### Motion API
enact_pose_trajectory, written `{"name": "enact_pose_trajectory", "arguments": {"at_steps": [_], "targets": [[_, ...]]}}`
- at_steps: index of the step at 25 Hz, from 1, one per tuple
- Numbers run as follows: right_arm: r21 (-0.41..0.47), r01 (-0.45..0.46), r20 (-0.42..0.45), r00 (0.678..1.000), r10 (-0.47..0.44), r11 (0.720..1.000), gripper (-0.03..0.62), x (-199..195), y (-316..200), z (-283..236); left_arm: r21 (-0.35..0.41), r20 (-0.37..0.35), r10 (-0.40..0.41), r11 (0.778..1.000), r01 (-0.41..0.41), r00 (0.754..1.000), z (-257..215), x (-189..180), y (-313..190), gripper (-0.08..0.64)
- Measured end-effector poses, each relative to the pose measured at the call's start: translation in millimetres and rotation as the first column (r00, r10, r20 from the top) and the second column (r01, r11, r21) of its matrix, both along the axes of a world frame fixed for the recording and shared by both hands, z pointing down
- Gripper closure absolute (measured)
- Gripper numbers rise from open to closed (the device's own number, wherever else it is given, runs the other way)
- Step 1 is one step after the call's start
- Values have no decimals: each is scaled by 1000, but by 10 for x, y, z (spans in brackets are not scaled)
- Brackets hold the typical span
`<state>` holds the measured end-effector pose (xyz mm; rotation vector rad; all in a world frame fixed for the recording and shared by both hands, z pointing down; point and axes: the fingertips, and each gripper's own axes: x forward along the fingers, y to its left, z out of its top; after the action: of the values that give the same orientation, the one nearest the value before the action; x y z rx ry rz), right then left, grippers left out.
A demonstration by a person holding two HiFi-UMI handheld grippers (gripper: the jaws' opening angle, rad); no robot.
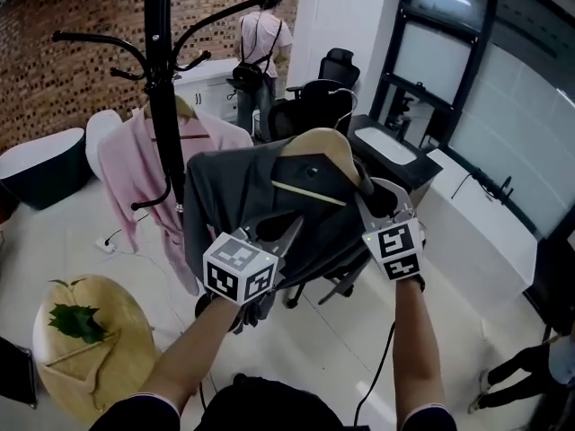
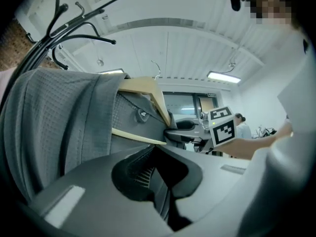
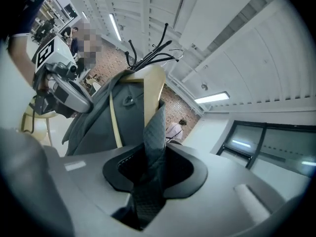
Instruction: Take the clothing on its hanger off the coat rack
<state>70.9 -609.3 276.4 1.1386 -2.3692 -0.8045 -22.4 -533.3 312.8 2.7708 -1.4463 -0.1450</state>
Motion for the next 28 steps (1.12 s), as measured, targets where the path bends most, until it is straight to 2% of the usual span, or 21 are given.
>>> {"name": "enact_pose_trajectory", "arguments": {"at_steps": [6,14,23,28], "targets": [[-5,-146,-14,989,146,989,489,1129,161,34,-17,0,120,993,-120,993,29,971,17,548],[-10,-317,-10,949,316,949,488,2440,293,103,-29,6,246,969,-245,969,105,2030,-27,548],[-43,-472,-4,882,472,881,488,3688,229,182,-60,19,346,937,-344,938,266,2958,-218,548],[-37,-515,-9,857,515,856,488,4082,12,166,-79,21,362,930,-359,932,353,3215,-515,548]]}}
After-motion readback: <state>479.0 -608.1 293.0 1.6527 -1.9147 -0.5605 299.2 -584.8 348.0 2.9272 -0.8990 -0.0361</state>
